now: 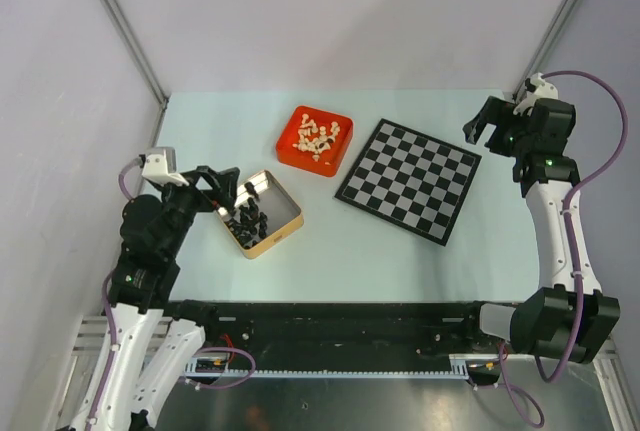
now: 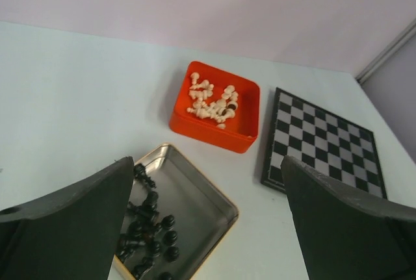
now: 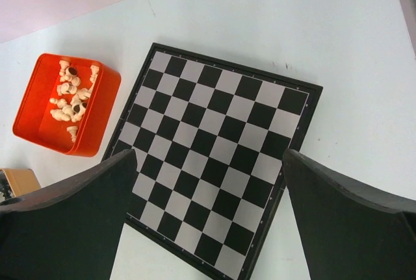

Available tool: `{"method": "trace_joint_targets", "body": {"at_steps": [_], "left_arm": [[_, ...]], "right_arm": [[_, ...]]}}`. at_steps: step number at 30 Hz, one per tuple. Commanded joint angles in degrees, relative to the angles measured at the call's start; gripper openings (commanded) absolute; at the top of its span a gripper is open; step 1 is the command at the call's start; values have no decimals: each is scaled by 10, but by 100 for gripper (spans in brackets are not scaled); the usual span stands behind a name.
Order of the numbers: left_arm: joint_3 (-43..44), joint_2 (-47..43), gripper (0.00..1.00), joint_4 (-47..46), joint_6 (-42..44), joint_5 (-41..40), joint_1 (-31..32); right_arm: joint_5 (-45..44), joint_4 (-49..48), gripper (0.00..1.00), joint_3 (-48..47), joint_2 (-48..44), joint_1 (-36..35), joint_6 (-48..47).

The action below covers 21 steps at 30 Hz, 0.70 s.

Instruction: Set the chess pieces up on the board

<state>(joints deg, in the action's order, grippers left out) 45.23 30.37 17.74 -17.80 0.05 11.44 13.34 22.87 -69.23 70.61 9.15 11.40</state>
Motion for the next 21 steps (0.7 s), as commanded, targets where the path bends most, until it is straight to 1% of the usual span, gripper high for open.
{"method": "trace_joint_targets", "body": {"at_steps": [1,4,5,7,8,9,10,11,13,14,16,17,18,21], "left_arm": [[35,14,100,-14,-35,43,-3],[48,29,100,-10,-47,62,-2],[51,35,100,-9,-50,72,-2],[60,43,100,-6,-57,79,-2],[63,48,100,-3,-58,86,-3],[64,50,100,-2,-59,90,-2],[68,59,100,-1,-63,93,-2],[70,64,100,0,-63,95,-3],[77,83,100,9,-68,101,-2],[79,92,100,10,-70,105,-2],[88,111,100,17,-72,115,-1],[92,135,100,19,-72,115,2],[96,147,100,29,-72,111,5],[126,207,100,61,-70,84,45]], "right_arm": [[19,-13,100,-15,-8,7,8],[64,-22,100,-14,-8,7,-20],[83,-25,100,-15,-8,6,-51],[160,-26,100,-15,-13,5,-88],[198,-22,100,-15,-14,-3,-153],[239,-4,99,-17,-18,-13,-174],[230,4,100,-17,-25,-30,-186],[194,11,100,-17,-28,-67,-198],[179,40,100,-17,-29,-105,-246],[216,50,100,-17,-28,-114,-261],[239,66,100,-17,-16,-116,-270],[260,70,100,-17,-12,-116,-274],[268,78,100,-17,-7,-119,-281],[277,88,100,-19,12,-121,-286]]}}
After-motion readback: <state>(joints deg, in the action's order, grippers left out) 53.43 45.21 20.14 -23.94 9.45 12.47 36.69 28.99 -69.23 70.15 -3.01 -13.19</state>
